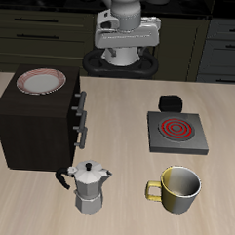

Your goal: Open the top drawer of the wooden cabinet

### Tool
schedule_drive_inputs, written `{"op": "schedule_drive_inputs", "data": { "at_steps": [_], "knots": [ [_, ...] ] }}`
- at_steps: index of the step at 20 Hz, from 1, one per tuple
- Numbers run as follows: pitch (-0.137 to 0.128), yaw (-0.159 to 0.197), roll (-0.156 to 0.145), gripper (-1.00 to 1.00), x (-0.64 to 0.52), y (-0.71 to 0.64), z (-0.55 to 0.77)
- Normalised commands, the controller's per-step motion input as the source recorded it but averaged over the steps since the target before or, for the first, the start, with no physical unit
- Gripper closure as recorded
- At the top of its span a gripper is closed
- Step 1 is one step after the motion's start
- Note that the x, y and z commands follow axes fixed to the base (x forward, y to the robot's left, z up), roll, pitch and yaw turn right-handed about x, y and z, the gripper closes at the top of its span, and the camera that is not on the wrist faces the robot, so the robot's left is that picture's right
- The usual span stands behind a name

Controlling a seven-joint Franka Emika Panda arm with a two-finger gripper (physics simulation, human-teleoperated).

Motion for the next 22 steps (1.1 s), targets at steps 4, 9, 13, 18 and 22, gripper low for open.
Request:
{"op": "schedule_drive_inputs", "data": {
  "at_steps": [4, 9, 13, 18, 22],
  "knots": [
    [-0.056, 0.035, -0.025, -1.00, 0.01, 0.12, 0.01],
    [-0.006, 0.005, 0.000, -1.00, 0.04, 0.08, 0.03],
    [-0.019, -0.029, -0.018, -1.00, 0.11, 0.01, 0.11],
    [-0.046, -0.039, -0.085, -1.00, 0.23, -0.10, 0.13],
    [0.012, -0.066, -0.030, -1.00, 0.33, 0.09, 0.03]
  ]
}}
